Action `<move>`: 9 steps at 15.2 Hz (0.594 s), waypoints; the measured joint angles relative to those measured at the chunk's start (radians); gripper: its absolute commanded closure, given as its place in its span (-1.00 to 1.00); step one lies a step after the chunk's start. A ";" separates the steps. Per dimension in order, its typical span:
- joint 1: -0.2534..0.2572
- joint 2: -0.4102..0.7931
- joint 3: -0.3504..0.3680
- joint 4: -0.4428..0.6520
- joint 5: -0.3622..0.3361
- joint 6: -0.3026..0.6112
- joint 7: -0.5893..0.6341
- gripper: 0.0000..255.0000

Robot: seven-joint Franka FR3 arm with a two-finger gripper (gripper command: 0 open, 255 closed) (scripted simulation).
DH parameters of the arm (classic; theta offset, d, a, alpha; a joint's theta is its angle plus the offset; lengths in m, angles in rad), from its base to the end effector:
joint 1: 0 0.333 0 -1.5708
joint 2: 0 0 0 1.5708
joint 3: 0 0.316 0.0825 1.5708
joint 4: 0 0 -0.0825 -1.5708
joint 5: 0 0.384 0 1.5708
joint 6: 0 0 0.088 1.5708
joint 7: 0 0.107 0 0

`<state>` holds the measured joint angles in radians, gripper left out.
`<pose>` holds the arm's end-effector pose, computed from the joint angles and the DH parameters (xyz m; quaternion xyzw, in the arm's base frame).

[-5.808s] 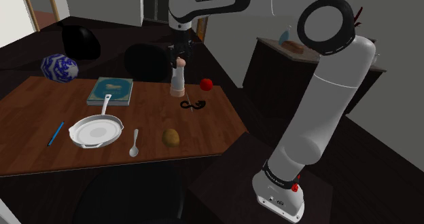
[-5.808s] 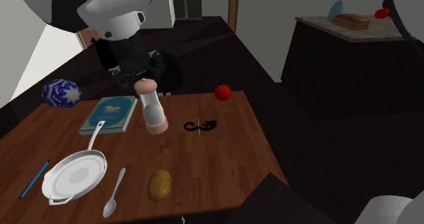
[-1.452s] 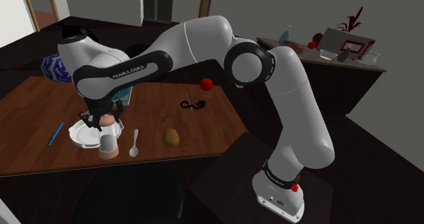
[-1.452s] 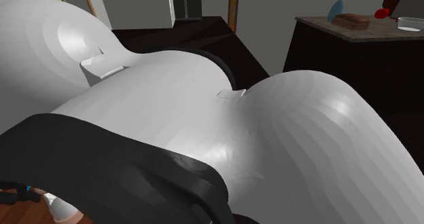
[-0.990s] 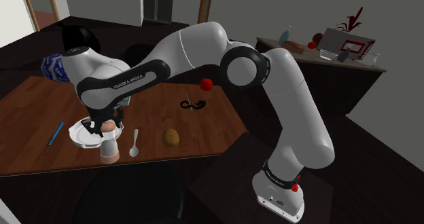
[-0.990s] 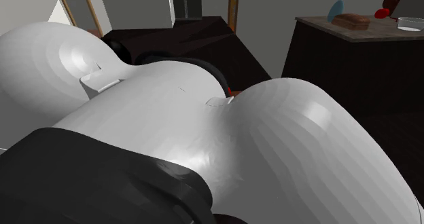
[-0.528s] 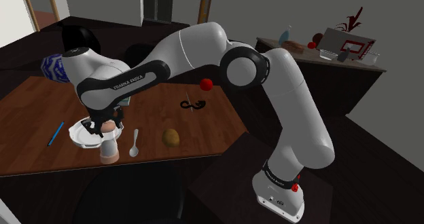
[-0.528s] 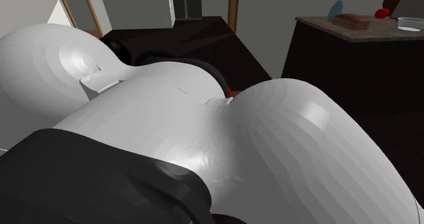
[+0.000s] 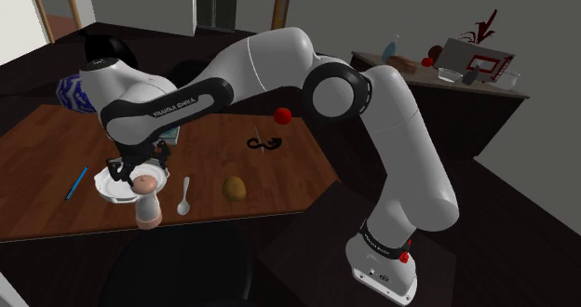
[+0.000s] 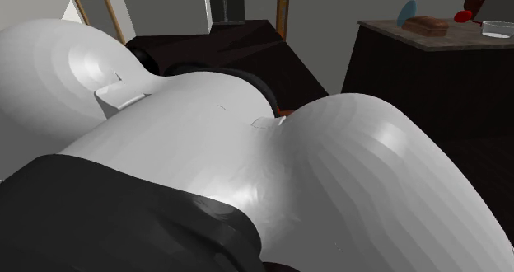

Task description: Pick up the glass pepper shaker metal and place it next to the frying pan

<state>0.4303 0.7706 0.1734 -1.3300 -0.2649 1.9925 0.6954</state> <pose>0.6247 0.3775 0.2694 0.9972 -0.0069 -0.0035 0.0739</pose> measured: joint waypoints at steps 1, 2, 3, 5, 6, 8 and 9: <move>0.003 -0.009 0.002 0.017 0.003 -0.026 -0.001 -1.00; 0.002 -0.018 0.004 0.031 0.006 -0.048 -0.008 -1.00; 0.003 -0.022 0.004 0.039 0.007 -0.059 -0.009 -1.00; 0.004 -0.026 0.005 0.042 0.008 -0.067 -0.009 -1.00; 0.003 -0.028 0.005 0.039 0.008 -0.067 -0.009 -1.00; 0.003 -0.029 0.005 0.039 0.009 -0.068 -0.009 -1.00; 0.003 -0.029 0.006 0.039 0.009 -0.068 -0.009 -1.00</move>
